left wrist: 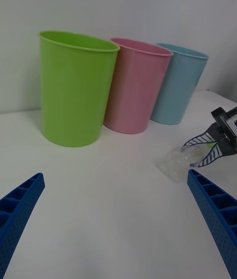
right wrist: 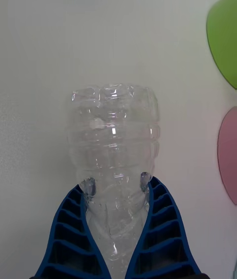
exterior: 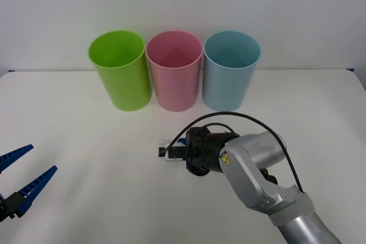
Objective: Put cans in the blue bin and PET bottles in the pink bin and trash in the green bin.
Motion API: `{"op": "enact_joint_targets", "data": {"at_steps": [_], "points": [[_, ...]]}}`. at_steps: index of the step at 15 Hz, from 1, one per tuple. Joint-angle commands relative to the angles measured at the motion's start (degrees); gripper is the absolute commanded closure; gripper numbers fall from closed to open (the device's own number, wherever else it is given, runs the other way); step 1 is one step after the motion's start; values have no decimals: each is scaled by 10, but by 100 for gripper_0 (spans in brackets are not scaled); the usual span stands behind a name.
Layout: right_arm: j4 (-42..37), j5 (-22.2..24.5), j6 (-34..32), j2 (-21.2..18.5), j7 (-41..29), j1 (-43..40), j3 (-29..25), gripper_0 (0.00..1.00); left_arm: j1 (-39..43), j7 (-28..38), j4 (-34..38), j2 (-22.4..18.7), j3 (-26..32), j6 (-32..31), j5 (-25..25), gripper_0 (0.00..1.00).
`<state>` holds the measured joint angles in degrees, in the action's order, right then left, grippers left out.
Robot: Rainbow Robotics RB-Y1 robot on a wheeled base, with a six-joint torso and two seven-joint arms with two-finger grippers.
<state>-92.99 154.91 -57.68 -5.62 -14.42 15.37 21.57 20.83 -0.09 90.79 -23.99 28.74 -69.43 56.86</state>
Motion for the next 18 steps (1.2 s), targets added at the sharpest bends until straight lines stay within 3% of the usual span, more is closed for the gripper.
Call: {"op": "enact_joint_targets", "data": {"at_steps": [1, 7, 11, 18], "points": [[-17, -32, 0, -10, -6, -2, 0, 100, 0, 0, 0, 0, 0, 0, 0, 0], [-169, -215, -12, -89, -25, -69, -34, 100, 0, 0, 0, 0, 0, 0, 0, 0], [-293, -291, -59, -94, -43, -148, -86, 100, 0, 0, 0, 0, 0, 0, 0, 0], [-390, -451, -59, -97, -97, -211, -135, 100, 0, 0, 0, 0, 0, 0, 0, 0]]}}
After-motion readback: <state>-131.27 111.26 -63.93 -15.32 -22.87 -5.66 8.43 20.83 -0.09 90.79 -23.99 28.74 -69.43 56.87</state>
